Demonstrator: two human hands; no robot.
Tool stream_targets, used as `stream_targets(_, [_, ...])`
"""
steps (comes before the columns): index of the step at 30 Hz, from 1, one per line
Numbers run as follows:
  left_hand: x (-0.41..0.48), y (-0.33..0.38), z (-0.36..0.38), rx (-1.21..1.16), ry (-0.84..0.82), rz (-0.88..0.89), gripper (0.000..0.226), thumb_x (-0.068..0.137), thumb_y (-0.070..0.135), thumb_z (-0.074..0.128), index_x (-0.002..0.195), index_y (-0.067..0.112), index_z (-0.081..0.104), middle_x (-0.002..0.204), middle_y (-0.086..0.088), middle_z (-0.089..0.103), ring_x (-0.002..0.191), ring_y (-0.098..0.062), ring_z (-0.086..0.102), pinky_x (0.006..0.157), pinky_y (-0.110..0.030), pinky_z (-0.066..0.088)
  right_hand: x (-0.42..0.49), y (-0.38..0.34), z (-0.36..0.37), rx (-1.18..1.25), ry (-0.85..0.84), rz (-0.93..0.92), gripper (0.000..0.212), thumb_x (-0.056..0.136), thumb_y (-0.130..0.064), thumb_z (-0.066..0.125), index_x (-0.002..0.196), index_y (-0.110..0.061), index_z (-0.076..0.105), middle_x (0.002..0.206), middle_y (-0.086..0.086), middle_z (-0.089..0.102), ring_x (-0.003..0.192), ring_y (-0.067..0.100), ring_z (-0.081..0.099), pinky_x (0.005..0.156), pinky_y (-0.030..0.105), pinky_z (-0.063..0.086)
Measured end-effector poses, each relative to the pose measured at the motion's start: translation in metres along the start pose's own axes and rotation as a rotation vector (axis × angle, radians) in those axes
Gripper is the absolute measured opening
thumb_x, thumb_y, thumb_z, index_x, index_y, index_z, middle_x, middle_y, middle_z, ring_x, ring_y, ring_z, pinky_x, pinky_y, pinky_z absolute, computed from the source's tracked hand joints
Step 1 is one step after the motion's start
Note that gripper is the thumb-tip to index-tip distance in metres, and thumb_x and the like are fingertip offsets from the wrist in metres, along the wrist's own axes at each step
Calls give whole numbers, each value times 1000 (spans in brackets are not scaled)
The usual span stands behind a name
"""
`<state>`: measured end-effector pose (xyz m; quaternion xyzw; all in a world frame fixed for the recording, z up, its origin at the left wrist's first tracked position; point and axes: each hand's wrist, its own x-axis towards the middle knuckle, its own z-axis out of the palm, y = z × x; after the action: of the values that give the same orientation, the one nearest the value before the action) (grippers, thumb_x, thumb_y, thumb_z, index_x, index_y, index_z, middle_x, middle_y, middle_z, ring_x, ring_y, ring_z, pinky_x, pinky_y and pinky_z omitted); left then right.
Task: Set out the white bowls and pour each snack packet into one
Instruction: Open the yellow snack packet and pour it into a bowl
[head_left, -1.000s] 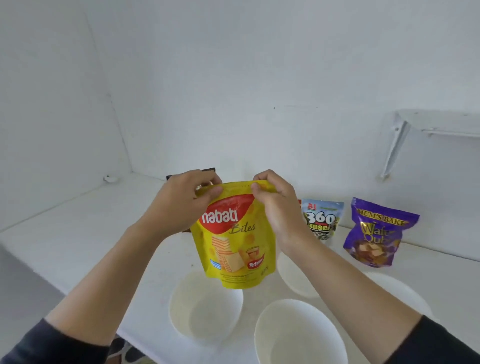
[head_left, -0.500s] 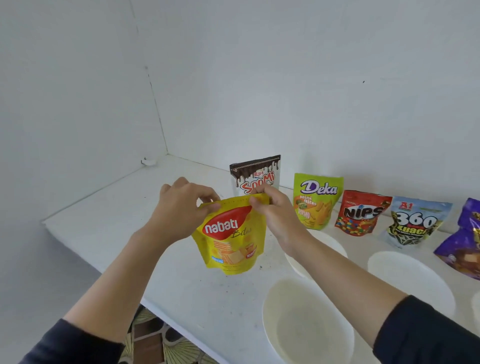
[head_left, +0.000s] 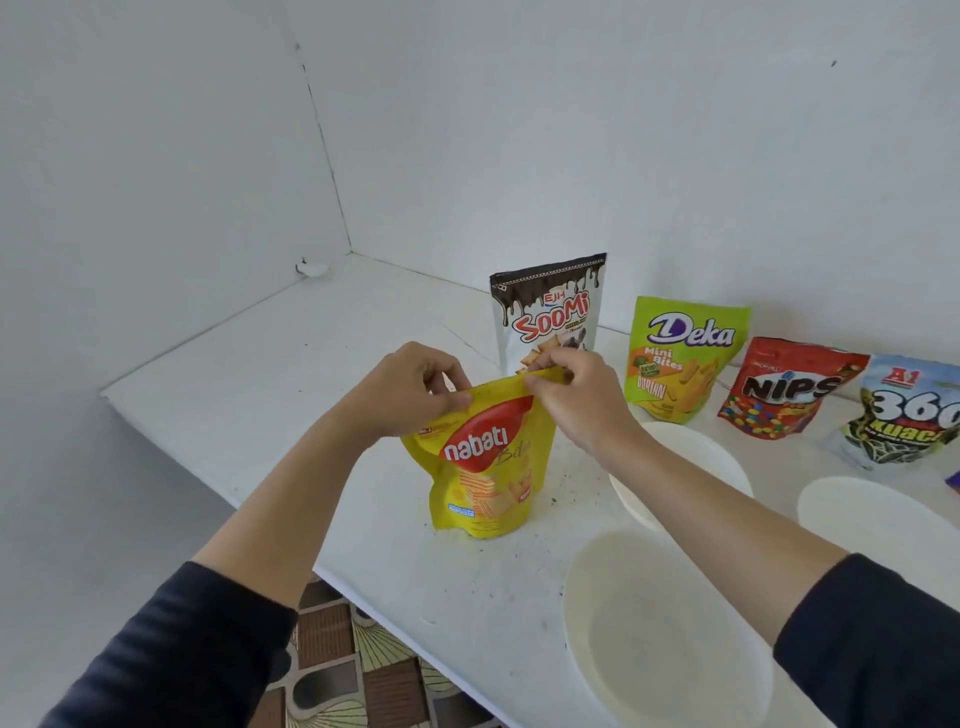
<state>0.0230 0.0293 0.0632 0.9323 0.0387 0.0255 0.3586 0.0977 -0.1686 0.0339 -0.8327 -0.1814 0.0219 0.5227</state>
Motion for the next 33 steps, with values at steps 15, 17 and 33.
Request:
stream_targets(15, [6, -4, -9, -468, -240, -246, 25, 100, 26, 63, 100, 7, 78, 89, -6, 75, 83, -18, 68, 74, -27, 53, 15, -1, 6, -201, -171, -543, 4, 91, -21, 71, 87, -20, 73, 78, -6, 72, 75, 10, 65, 71, 35, 52])
stream_targets(17, [5, -3, -11, -433, -231, -224, 22, 99, 24, 64, 98, 6, 78, 88, -7, 75, 81, -17, 67, 72, -25, 53, 14, -2, 7, -271, -157, -634, 6, 92, -21, 68, 87, -22, 71, 73, -10, 69, 70, 10, 61, 75, 40, 48])
stream_targets(33, [-16, 3, -7, -420, -77, -144, 12, 95, 10, 68, 102, 14, 77, 95, -11, 79, 86, -24, 74, 83, -37, 58, 13, 3, 6, -281, -138, -620, 8, 92, -15, 68, 90, -22, 69, 84, -12, 70, 84, 10, 61, 87, 41, 43])
